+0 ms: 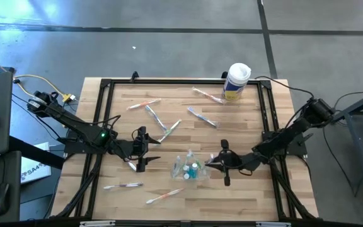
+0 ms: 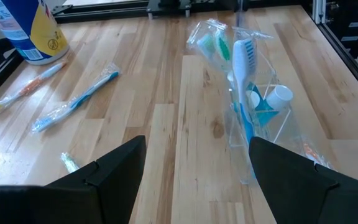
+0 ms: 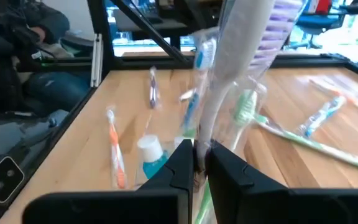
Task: Pick & Place toothbrushing station
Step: Put the top purple toothbrush into the transparent organizer
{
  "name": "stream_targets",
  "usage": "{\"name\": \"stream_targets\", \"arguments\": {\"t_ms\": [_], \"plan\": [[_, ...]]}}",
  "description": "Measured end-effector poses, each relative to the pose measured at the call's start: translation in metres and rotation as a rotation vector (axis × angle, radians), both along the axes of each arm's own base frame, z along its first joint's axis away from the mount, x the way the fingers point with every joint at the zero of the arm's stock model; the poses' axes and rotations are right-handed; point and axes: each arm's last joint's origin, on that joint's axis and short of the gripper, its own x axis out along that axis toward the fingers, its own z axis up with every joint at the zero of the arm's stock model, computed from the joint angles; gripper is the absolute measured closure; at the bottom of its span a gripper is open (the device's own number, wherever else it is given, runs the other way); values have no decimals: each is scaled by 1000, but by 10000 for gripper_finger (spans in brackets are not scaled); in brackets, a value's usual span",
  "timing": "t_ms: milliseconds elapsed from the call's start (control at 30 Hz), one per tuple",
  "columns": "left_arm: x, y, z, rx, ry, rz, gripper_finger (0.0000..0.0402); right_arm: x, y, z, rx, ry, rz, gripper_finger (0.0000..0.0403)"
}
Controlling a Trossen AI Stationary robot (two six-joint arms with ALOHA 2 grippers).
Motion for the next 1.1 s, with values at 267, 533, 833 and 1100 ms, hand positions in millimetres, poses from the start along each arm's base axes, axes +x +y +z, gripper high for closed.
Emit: {"name": "stream_targets", "arguments": {"t_ms": [267,533,833,1100], "plan": [[0,0,0,0,0,0,117,1,-3,-5,34,48,-15,382],[0,0,0,0,-1,0,117,2,-10,-11,99,119,-19,382],[0,0,0,-1,-2,0,117,5,-14,-14,108,153,3,382],[0,0,1,-3,-7,0,117,7,-19,-16,156,195,23,382]]}}
